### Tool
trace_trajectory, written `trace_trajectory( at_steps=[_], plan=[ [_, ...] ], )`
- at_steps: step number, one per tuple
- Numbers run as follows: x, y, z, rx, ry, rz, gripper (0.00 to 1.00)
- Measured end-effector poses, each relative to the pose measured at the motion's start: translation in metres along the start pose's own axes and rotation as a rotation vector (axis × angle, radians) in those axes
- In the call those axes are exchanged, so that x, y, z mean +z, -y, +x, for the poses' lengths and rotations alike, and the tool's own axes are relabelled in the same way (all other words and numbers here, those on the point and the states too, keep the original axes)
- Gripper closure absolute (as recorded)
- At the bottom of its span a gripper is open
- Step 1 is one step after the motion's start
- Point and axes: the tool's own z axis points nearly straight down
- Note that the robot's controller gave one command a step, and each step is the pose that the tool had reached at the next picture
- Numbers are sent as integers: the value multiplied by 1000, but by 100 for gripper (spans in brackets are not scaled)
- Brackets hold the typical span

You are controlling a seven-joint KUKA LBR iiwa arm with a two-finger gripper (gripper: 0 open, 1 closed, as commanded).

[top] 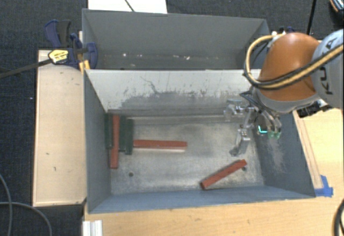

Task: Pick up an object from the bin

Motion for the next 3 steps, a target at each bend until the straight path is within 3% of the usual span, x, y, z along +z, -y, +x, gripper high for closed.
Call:
trace_trajectory(
  at_steps=[1, 2, 3],
  plan=[
    [95, -1, 48, -436, 2, 0, 0],
    [63, -15, 45, -658, 11, 2, 0],
    [47, -4, 65, -814, 4, 2, 0]
  ],
)
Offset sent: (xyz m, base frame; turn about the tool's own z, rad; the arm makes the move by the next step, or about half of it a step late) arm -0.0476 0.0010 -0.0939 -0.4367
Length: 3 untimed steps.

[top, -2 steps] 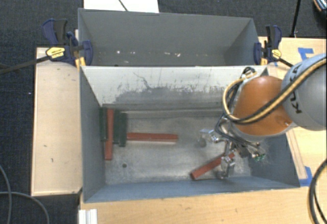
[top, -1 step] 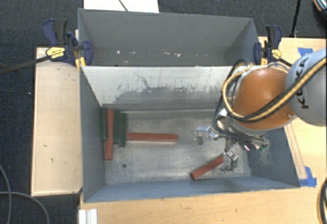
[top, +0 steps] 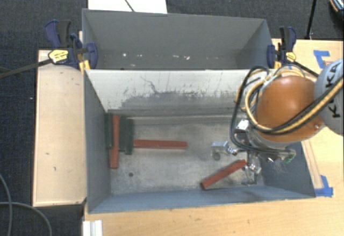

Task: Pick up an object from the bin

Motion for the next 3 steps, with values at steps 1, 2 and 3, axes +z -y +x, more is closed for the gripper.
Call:
trace_trajectory(
  at_steps=[1, 2, 3],
  plan=[
    [49, 6, 3, -9, 5, 3, 0],
    [48, 7, 2, -8, 7, 4, 0],
    [48, 7, 1, -9, 8, 5, 100]
  ],
)
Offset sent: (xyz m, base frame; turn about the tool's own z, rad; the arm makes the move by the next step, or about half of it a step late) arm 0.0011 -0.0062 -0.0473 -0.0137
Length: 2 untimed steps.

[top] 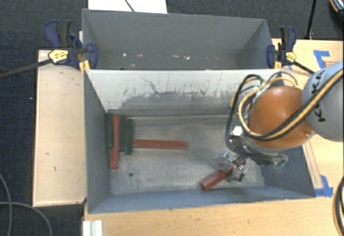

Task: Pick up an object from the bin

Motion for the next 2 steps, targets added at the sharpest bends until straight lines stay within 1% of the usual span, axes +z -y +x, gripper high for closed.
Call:
trace_trajectory(
  at_steps=[1, 2],
  plan=[
    [-5, 1, -2, 0, 1, 1, 100],
    [-45, 2, -3, 7, -3, -1, 100]
  ],
)
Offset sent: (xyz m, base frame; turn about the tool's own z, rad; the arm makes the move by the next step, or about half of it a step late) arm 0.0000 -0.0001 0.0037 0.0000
